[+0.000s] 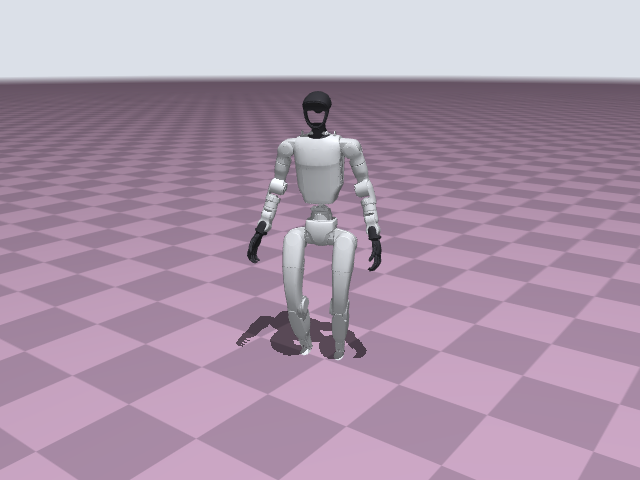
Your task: Run
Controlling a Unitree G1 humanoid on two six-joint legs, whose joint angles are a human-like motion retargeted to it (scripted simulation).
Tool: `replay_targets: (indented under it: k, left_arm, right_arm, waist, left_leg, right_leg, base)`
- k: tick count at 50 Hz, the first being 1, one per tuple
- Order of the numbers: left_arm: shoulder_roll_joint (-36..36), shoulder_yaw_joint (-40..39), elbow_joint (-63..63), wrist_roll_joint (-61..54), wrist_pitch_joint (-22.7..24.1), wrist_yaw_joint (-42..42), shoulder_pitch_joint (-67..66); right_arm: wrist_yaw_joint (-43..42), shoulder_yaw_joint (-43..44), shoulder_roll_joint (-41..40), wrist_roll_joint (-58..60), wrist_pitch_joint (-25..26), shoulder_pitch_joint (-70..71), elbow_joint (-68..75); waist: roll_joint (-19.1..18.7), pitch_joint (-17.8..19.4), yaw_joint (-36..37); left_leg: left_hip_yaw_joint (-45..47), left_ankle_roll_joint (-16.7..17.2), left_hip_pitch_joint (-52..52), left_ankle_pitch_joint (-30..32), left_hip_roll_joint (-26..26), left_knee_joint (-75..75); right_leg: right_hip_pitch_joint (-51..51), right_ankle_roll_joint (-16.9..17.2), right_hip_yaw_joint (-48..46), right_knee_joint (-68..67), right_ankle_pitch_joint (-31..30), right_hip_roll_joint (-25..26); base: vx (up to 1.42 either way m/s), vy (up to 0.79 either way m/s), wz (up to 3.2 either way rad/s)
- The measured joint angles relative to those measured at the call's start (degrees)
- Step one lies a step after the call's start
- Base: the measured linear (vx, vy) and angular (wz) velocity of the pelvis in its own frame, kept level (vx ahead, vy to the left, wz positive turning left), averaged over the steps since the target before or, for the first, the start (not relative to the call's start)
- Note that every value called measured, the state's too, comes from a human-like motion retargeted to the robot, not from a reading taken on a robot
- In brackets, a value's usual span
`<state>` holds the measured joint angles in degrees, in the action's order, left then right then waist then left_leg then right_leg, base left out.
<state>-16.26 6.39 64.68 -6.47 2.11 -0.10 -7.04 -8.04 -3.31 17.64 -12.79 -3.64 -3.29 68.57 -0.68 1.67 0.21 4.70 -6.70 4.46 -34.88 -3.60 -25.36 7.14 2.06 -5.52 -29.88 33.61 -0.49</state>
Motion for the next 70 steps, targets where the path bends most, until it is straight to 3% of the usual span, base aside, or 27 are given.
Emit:
replay_targets:
  k: [24, 51, 65, 70]
  left_arm:
    - [0.30, 2.36, 0.74, 0.19, 0.41, 0.50, 0.87]
    - [0.47, 5.04, -0.21, -0.75, 1.99, 2.39, 1.77]
    - [2.68, 6.48, 1.62, -1.62, 3.01, 3.90, -2.68]
    - [2.71, 6.47, 0.96, -1.45, 2.52, 4.65, -3.25]
  right_arm:
    - [1.07, -2.74, 0.21, 0.43, -0.39, 1.09, -0.51]
    - [0.09, -6.24, 1.18, 3.98, -1.48, 2.20, -1.79]
    - [-0.48, -11.74, 0.54, 9.86, -2.62, 1.65, -8.30]
    - [0.23, -11.74, 0.78, 9.21, -2.73, -0.09, -12.22]
  waist:
    - [-0.24, -0.69, -0.44]
    - [-0.80, 1.29, -0.98]
    - [-1.30, 2.99, 1.44]
    - [1.07, 3.79, -1.06]
  left_leg:
    - [0.15, -0.30, 3.68, -0.42, 0.59, -2.37]
    - [-0.58, -0.14, 8.77, -2.25, 0.99, -6.08]
    - [-1.51, -2.64, 15.28, -10.87, 0.69, -22.22]
    - [-1.38, -5.05, 14.58, -14.47, -3.32, -26.82]
  right_leg:
    - [2.44, -0.05, 0.48, 0.55, -0.88, 0.63]
    - [5.93, 0.33, 0.46, 0.02, -0.41, 1.13]
    - [7.91, -0.23, 1.47, -7.93, 6.81, 1.30]
    - [11.54, 0.64, 3.31, -24.36, 10.86, -2.31]
  base:
    - [0.00, 0.00, 0.00]
    - [0.00, 0.00, 0.00]
    - [0.11, 0.07, 0.02]
    - [0.21, 0.09, 0.31]
